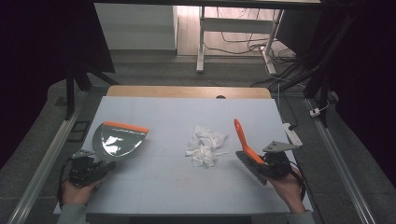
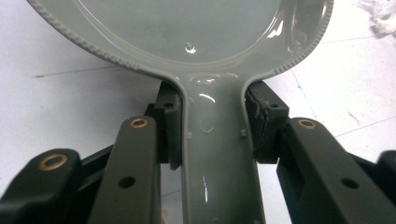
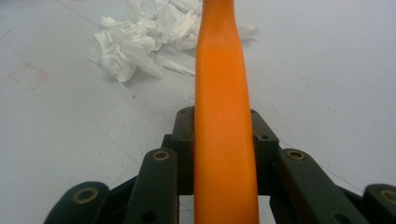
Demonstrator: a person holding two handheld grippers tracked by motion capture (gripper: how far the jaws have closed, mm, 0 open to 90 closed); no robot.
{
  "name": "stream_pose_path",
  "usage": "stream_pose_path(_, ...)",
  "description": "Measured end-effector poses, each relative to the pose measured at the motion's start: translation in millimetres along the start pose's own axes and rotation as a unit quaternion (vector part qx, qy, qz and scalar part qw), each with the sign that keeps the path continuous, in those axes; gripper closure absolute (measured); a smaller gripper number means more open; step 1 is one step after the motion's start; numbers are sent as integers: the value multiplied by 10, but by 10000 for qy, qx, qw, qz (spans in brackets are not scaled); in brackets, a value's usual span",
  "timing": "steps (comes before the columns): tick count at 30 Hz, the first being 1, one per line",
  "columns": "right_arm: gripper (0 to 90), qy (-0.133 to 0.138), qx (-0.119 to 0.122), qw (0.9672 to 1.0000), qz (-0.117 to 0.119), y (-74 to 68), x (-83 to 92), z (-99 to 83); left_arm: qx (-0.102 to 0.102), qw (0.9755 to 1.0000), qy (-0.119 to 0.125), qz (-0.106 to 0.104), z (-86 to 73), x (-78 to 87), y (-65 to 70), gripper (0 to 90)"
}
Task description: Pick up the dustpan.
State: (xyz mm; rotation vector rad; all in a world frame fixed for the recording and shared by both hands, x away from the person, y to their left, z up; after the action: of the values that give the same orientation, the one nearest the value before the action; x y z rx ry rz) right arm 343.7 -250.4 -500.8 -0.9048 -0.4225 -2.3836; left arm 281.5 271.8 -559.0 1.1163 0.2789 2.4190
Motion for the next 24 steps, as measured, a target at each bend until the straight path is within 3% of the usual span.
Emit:
stream_pose_path(6,710,-4,-14,10000,-2,0,-3,-1,-100,9999,41,1,1,15,-6,617)
stream_pose_path(12,710,-6,2,10000,-23,1,-5,-2,-389,9990,89,-197,27,45,26,617)
stream_pose_path(24,710,-9,-9,10000,-14,-12,-17,0,-609,9972,111,-417,47,56,69,616)
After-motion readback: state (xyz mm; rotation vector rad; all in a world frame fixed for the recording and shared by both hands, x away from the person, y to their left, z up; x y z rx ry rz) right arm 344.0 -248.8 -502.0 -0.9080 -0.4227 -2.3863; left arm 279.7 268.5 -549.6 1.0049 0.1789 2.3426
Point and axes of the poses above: each handheld gripper's, and its own axes: x roughly backward along the jaws, z roughly out of its top, y roughly to its right, the point moved 6 cm from there along -x, roughly forward along the jaws, and after that the axes turned 8 degrees about -z, right-handed, at the moved point
